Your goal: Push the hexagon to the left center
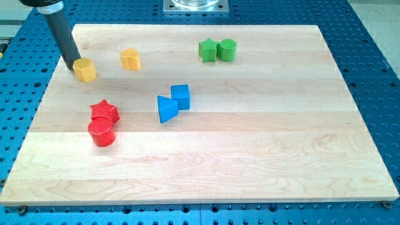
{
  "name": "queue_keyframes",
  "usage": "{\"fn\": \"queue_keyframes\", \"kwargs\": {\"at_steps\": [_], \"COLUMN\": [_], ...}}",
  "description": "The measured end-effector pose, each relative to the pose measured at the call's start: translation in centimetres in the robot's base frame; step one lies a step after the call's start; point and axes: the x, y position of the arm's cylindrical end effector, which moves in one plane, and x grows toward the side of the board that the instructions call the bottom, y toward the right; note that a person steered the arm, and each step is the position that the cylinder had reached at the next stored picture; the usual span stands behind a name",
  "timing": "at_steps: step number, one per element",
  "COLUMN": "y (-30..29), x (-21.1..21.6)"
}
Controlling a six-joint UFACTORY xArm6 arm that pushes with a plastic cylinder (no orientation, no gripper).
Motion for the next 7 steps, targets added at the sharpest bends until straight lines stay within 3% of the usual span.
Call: {"fn": "queue_keyframes", "kwargs": {"at_steps": [2,3,5,7], "y": [5.1,5.3,2.8,3.9], "x": [-6.0,-5.4,1.6,2.9]}}
